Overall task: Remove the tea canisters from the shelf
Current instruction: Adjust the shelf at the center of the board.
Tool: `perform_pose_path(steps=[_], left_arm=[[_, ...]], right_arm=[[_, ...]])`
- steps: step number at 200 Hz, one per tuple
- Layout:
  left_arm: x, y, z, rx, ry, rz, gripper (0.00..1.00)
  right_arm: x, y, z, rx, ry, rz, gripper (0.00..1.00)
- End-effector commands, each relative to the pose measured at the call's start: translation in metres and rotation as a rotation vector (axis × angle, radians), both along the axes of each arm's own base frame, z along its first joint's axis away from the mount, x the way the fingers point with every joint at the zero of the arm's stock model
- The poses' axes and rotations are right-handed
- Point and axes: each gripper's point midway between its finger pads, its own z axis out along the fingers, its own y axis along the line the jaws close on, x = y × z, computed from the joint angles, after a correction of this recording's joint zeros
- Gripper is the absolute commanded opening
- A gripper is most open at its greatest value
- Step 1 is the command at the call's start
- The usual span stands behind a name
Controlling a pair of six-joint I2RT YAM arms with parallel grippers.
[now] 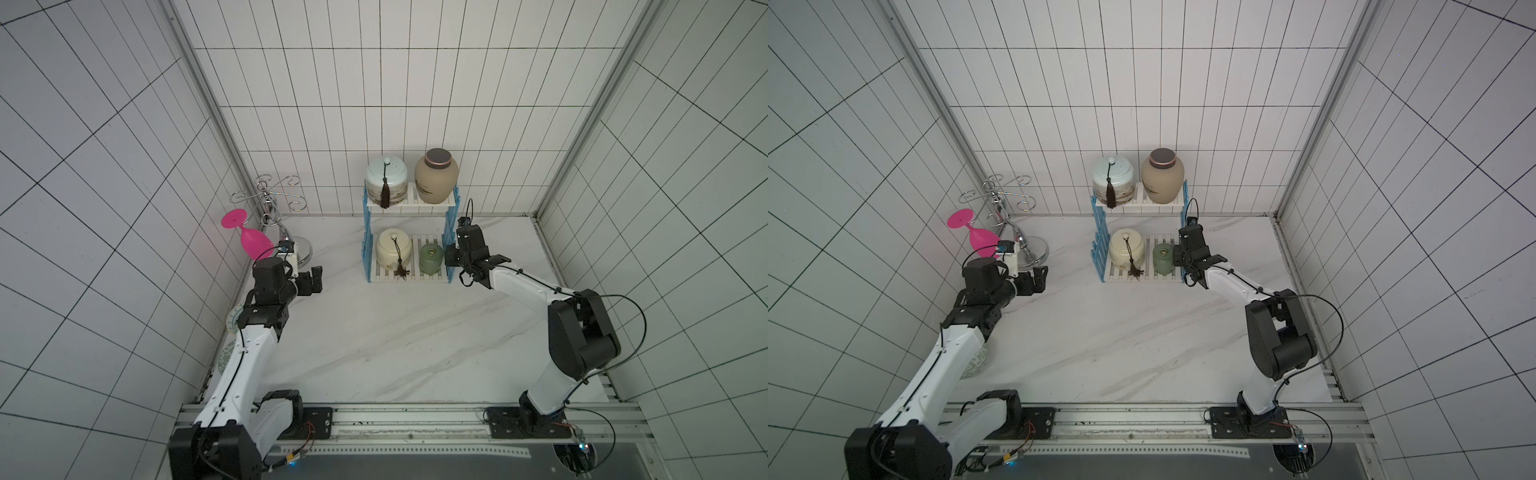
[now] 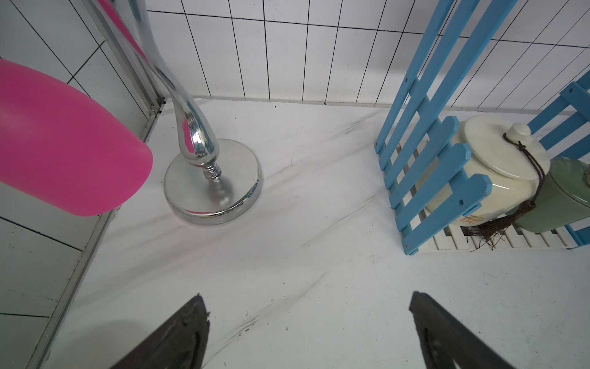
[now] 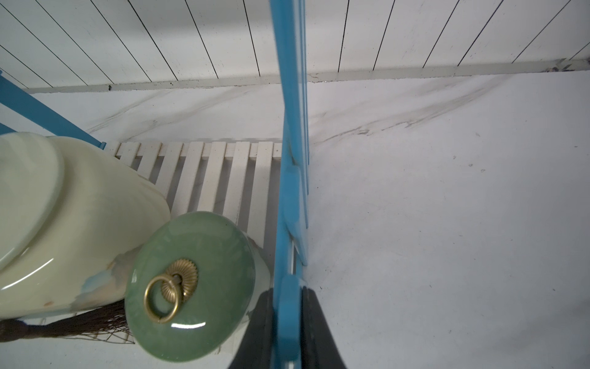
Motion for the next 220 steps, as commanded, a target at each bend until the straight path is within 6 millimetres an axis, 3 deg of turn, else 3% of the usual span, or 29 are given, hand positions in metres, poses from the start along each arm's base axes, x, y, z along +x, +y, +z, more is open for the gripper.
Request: perform_pose_path(steps=[1,139,220], left_arm=[[0.001,-0.002,0.006,0.001,-0.030,-0.016,0.99],[0.001,-0.004,0.004,0.002,-0.023,-0.024,0.99],[0.001,-0.004,0.003,-0.001,-0.026,-0.026,0.99]], right_arm=[[-0.011,0.017,0.006,0.071,0.010,0.097,0.00],[-0.028,0.015,-0.001,0.050,0.049,0.144,0.00],[-0.033,-0.001,-0.004,0.057,0.087,-0.026,0.00]])
